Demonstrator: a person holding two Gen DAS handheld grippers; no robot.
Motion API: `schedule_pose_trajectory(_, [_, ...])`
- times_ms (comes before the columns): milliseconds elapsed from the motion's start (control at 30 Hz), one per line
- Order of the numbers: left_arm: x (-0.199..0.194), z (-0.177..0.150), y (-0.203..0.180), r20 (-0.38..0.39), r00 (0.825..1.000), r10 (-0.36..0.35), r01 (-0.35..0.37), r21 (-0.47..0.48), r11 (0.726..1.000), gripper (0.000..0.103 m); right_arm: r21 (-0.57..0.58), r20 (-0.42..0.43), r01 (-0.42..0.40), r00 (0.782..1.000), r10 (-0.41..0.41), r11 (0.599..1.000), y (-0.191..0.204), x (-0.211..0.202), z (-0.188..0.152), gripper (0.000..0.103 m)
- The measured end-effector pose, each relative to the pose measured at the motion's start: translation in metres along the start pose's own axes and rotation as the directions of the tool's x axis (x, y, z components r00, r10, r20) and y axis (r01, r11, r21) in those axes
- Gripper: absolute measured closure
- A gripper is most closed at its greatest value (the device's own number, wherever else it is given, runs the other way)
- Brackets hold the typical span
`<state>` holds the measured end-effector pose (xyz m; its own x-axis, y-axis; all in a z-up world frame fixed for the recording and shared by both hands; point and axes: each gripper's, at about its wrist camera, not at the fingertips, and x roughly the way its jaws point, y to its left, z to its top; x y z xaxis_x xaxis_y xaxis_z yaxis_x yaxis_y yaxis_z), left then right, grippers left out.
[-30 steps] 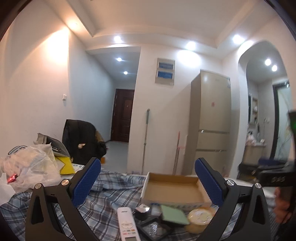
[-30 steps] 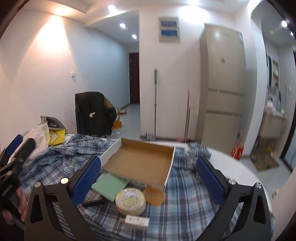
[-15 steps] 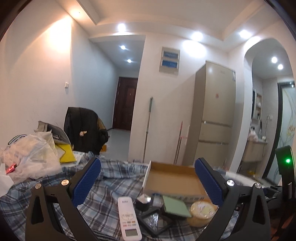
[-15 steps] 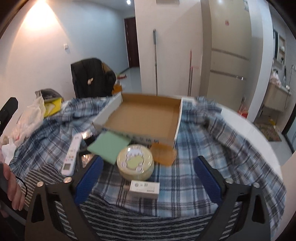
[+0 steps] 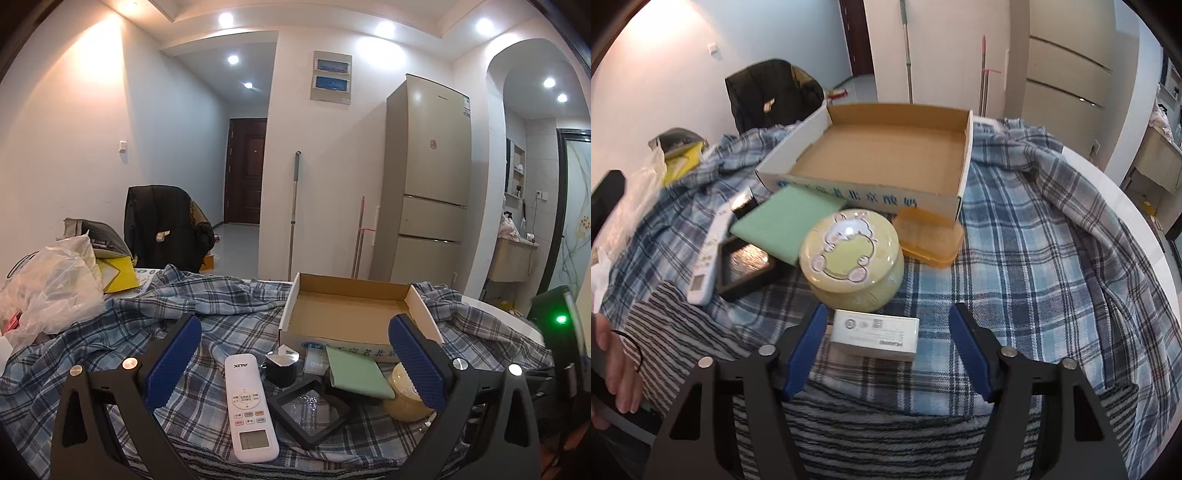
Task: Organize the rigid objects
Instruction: 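Reach down and grasp the small white adapter box with the right gripper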
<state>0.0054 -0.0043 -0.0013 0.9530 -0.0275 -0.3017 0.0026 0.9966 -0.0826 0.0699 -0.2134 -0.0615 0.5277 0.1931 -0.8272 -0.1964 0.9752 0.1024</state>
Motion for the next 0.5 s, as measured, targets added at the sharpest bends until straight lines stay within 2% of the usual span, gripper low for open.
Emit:
schedule_pose_trajectory(67, [-0.003,-0.001,-0.005,-0.001,1.000,-0.017,0.017,0.020,1.000,0.000,-0.026,-0.042,-0.029,0.999,0.028,0.999,0.001,0.008,0.001,0.039])
schedule_pose_trajectory(167, [-0.005,-0.001,-0.010,0.001,0.999,-0.044,0.044,0.039,0.998,0.000,-0.011,-0.065,-0.087,0.994,0.086,0.996,-0.004,0.014,0.001,0.051])
schedule_pose_trajectory(433, [-0.004,-0.002,-0.011,-0.007,0.999,-0.039,0.040,0.036,0.999,0.000,0.062,-0.032,0.076,0.997,-0.074,0.995,-0.055,0.007,0.009,0.052])
schedule_pose_trajectory(500, [-0.004,-0.002,-0.010,-0.012,0.999,-0.039,0.040,0.040,0.998,0.000,0.074,-0.037,0.086,0.996,-0.084,0.994,-0.069,0.008,0.013,0.046])
